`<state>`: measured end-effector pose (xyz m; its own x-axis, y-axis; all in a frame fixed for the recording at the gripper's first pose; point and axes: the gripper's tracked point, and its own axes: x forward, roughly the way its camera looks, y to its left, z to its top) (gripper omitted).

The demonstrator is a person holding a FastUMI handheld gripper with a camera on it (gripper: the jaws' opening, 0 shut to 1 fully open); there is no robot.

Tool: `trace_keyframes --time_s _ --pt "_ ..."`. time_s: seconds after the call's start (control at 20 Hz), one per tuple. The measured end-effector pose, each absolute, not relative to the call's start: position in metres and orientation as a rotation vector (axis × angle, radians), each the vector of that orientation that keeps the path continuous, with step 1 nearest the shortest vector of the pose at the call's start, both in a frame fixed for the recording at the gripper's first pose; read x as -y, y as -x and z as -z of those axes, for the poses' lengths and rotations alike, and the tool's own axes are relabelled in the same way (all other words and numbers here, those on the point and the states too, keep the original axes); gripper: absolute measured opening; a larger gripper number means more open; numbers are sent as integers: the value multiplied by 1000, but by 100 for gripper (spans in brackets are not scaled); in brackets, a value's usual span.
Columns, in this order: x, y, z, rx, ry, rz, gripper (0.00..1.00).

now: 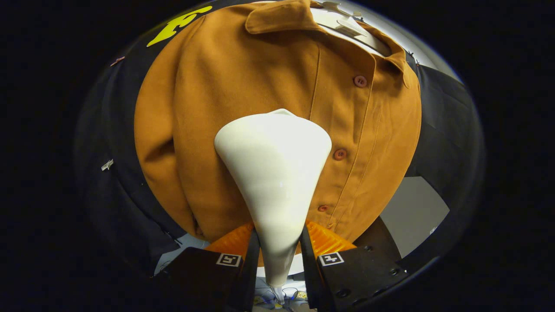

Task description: Iron the clothes twice with a garment steamer, once on the left side and once on the right side.

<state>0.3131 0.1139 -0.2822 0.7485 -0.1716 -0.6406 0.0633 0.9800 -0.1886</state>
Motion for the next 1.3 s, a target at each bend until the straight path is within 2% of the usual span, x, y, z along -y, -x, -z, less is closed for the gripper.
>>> trace_keyframes --time_s 1.0,1.3 --pt "-76 -265 409 -1072 154 65 50" --pt "-65 -238 412 -1107 159 58 50"
